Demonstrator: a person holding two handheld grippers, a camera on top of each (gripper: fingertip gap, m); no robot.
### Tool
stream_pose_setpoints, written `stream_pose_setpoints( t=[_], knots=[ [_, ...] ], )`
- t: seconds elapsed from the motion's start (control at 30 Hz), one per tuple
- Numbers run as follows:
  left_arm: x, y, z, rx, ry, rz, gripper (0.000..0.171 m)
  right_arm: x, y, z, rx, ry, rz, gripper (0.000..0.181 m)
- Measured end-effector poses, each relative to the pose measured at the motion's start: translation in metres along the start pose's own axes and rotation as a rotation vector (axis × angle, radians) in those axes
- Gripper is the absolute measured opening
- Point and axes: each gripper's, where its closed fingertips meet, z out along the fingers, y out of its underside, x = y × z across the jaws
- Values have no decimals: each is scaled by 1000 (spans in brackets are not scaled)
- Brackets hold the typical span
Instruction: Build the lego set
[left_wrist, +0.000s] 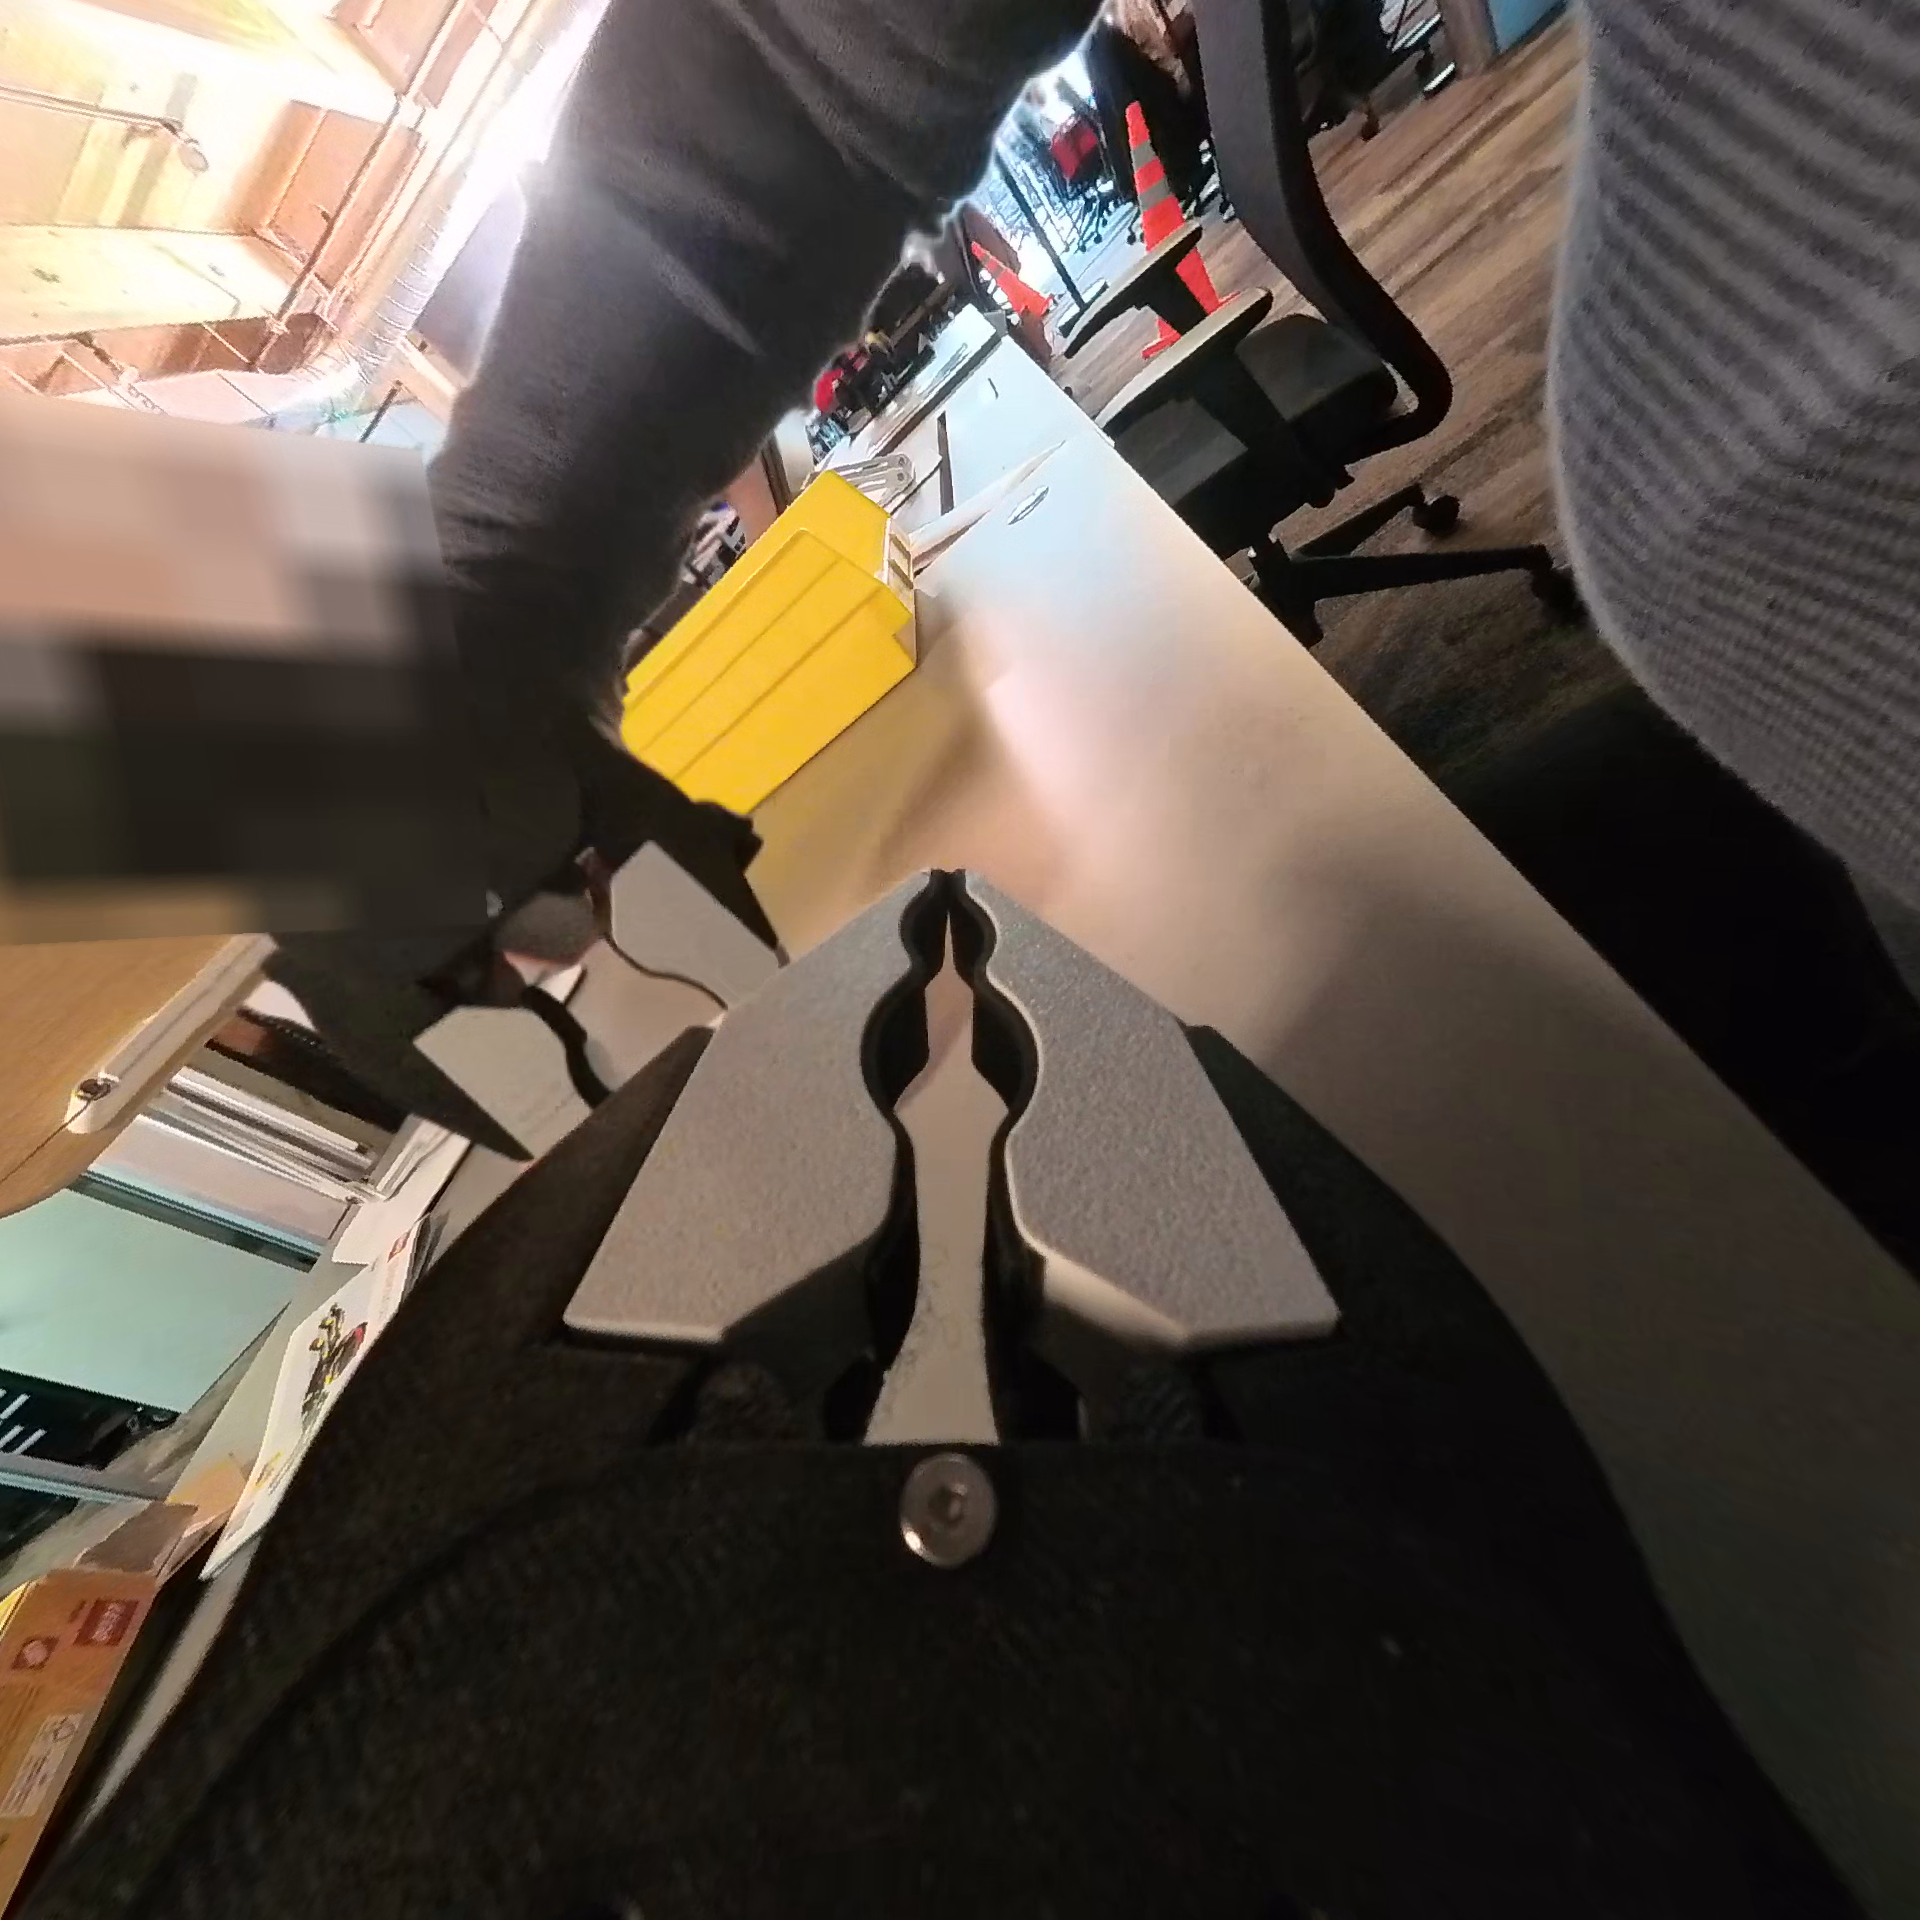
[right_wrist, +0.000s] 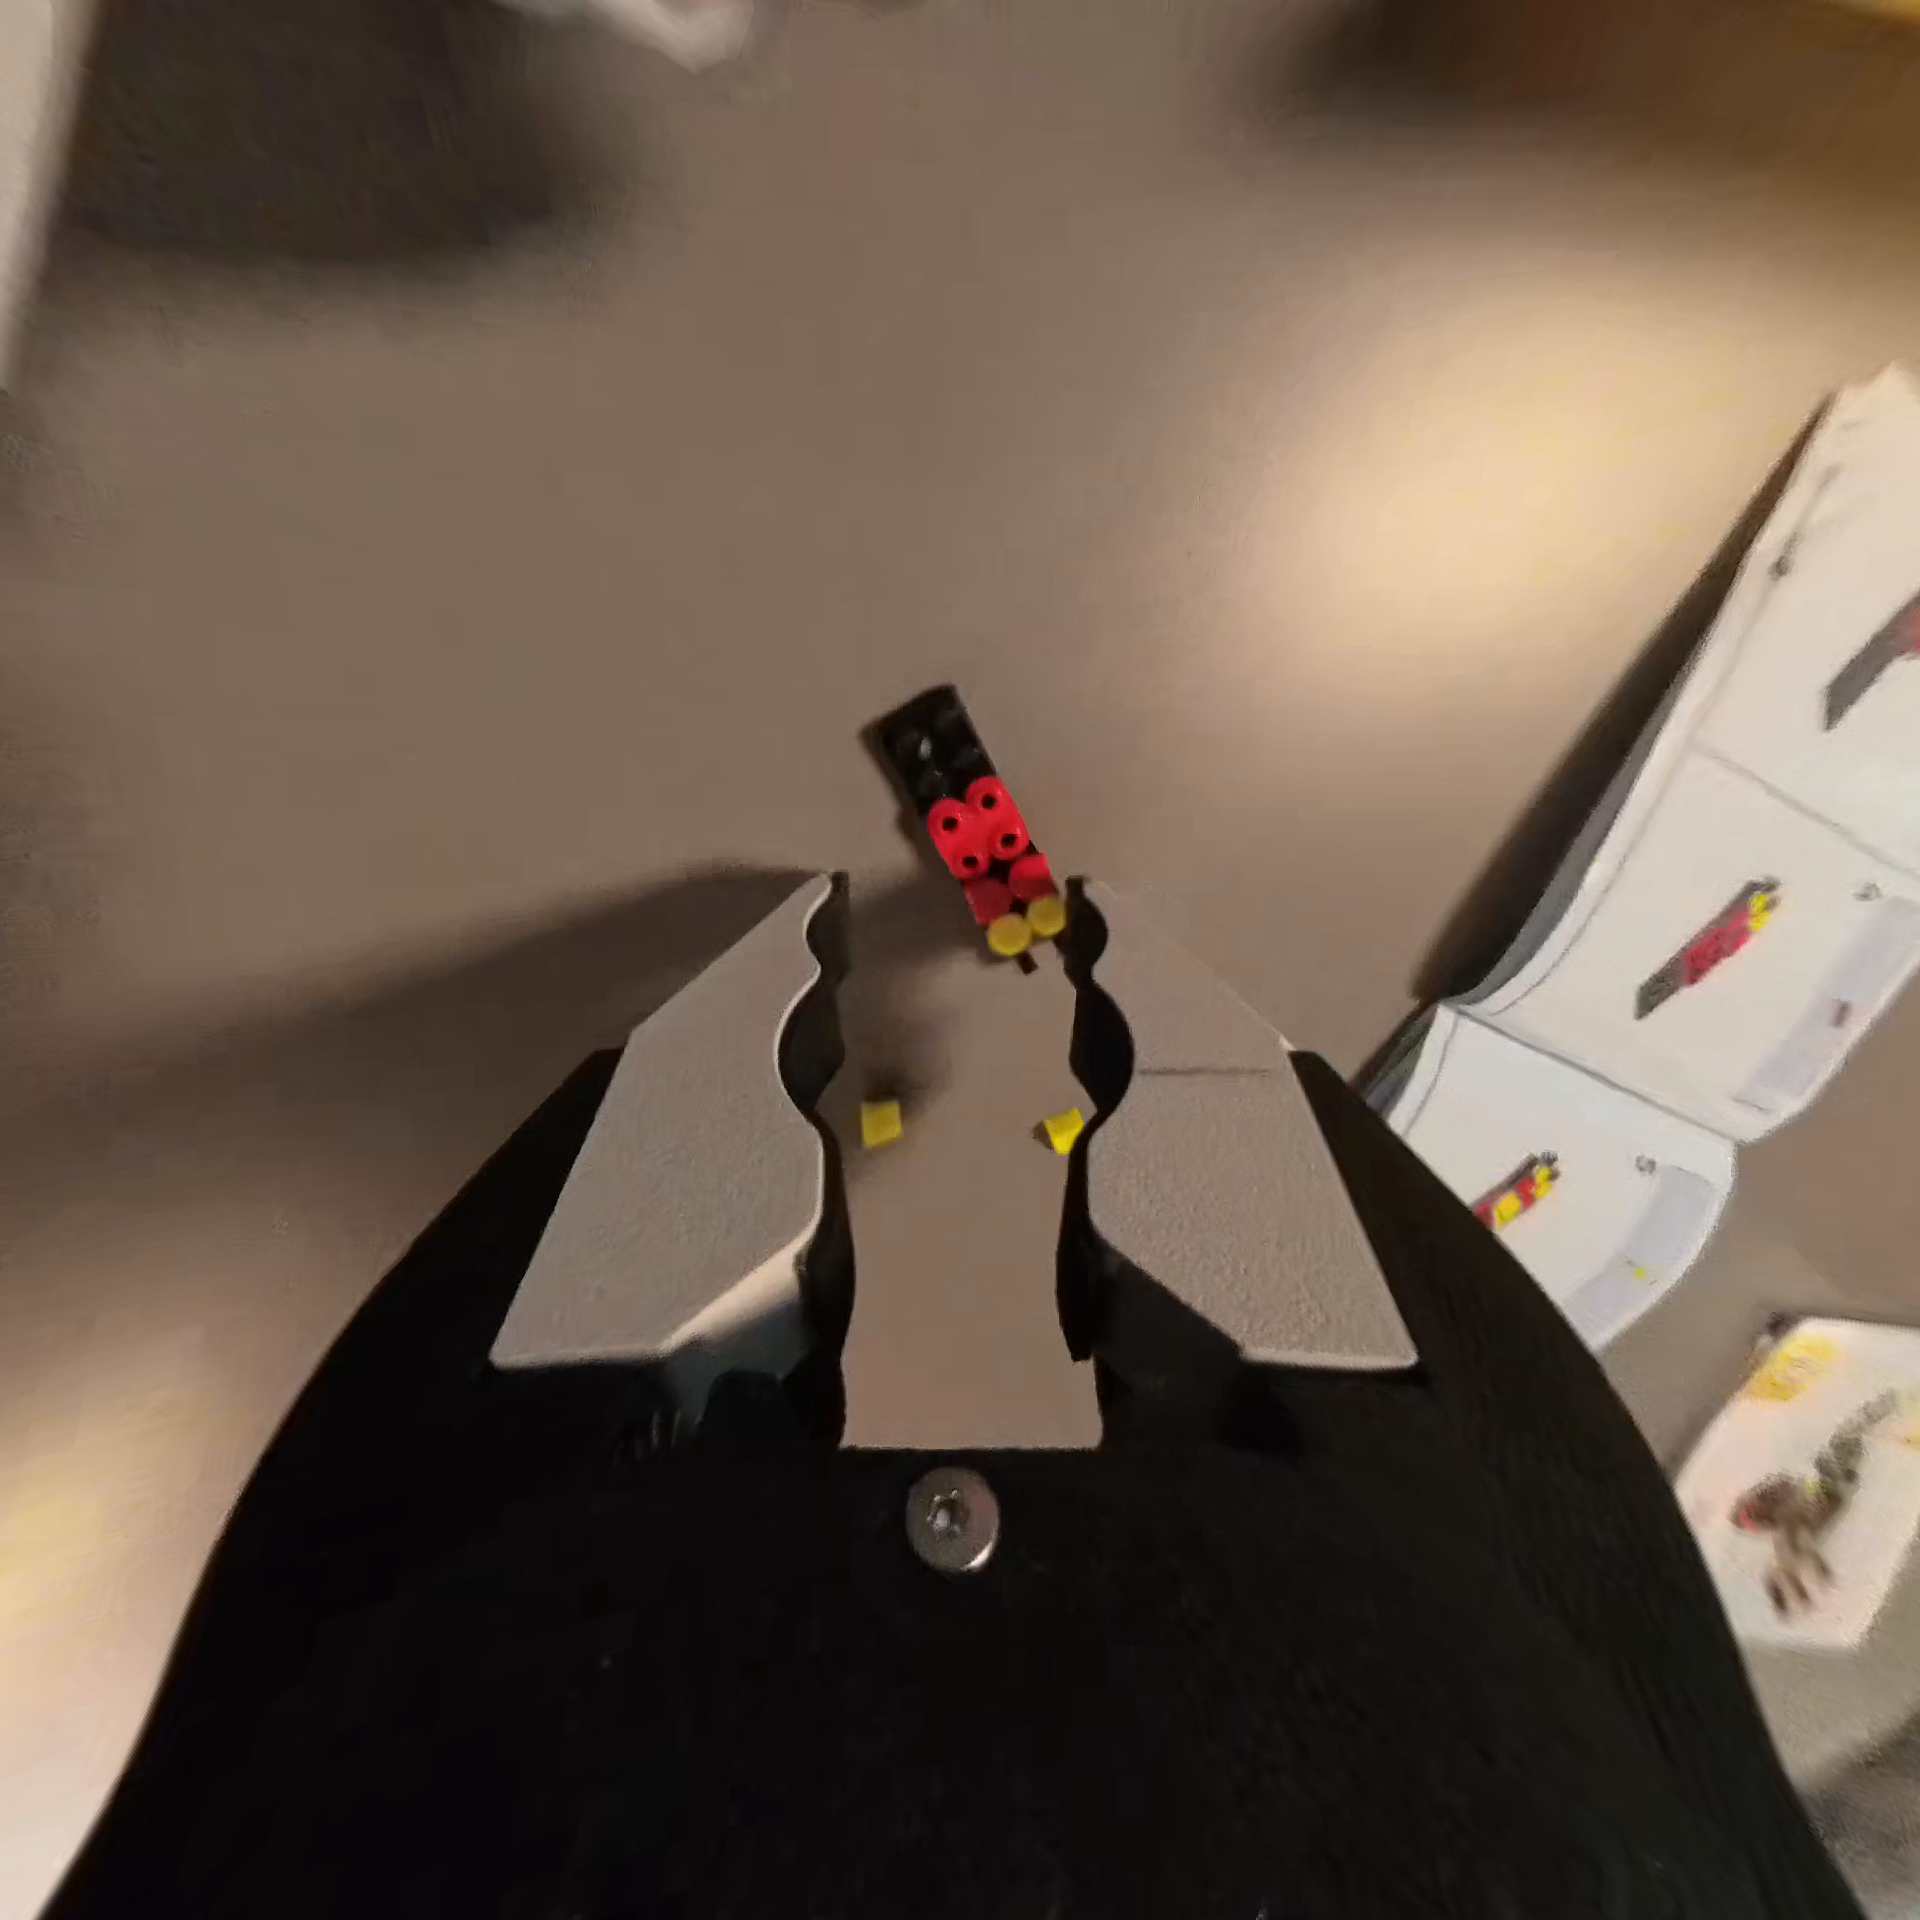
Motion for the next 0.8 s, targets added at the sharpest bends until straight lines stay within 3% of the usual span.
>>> stream_pose_setpoints(
  t=[0.1,0.2,0.27,0.37,0.4,0.57,0.8],
  knots=[
    [-1,1,-1,-1,-6,1,0,2,6,1,-7,-43,31,15],
    [-26,15,-4,-85,-140,-37,0,0,7,-1,19,-70,70,14],
    [-53,29,-11,-143,-257,-149,0,2,9,-7,33,-51,108,14],
    [-71,62,-15,-284,-270,-348,48,2,3,-27,104,-29,177,14],
    [-72,70,-15,-317,-253,-370,54,1,1,-32,119,-26,200,14],
    [-62,66,-9,-304,-197,-264,39,-4,-9,-48,165,1,243,14],
    [-57,70,-4,-333,-139,-460,33,-3,-24,-46,155,87,259,14]
  ],
)
